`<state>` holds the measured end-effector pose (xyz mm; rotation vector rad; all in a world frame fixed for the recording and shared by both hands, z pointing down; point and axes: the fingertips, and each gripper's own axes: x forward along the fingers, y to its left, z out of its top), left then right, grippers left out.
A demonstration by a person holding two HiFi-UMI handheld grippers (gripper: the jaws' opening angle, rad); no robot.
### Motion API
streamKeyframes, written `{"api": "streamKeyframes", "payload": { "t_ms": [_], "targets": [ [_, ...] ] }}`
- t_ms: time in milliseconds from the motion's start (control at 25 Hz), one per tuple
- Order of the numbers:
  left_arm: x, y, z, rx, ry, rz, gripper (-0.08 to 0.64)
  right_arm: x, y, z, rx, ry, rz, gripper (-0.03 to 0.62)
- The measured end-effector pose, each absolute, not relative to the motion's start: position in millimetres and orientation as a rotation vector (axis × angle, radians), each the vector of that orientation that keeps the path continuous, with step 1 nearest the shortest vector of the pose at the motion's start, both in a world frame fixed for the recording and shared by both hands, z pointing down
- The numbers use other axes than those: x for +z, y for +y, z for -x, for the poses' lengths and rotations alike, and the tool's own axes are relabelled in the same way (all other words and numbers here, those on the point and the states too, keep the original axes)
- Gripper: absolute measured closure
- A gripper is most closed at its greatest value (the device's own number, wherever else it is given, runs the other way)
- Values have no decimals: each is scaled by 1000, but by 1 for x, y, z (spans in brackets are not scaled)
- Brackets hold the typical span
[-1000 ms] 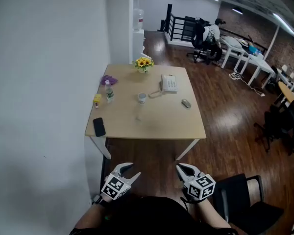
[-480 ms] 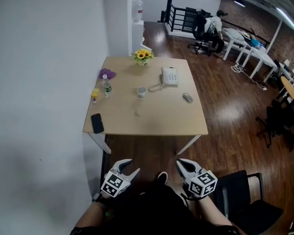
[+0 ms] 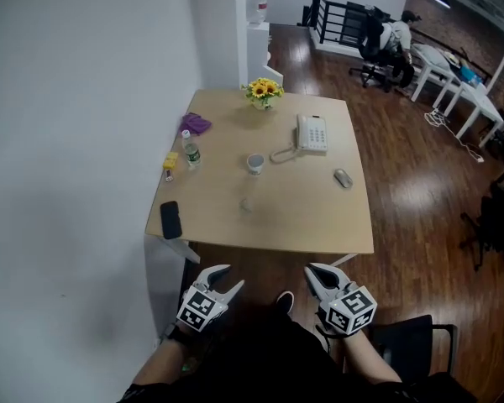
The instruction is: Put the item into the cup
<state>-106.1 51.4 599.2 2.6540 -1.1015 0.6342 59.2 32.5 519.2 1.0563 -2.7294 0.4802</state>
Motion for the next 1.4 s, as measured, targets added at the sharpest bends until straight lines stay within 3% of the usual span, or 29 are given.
{"api": "streamKeyframes", "payload": {
  "t_ms": [640, 960, 1400],
  "targets": [
    [618, -158, 85, 787, -1238, -2552, 390, 519, -146, -79, 399, -2752, -811, 584],
    [701, -227, 121, 1025, -1165, -2436, 408, 515, -187, -64, 400, -2730, -846, 584],
    [807, -257, 107, 1467, -770, -2435, 456, 534, -211, -74, 557, -2637, -984, 584]
  ]
}}
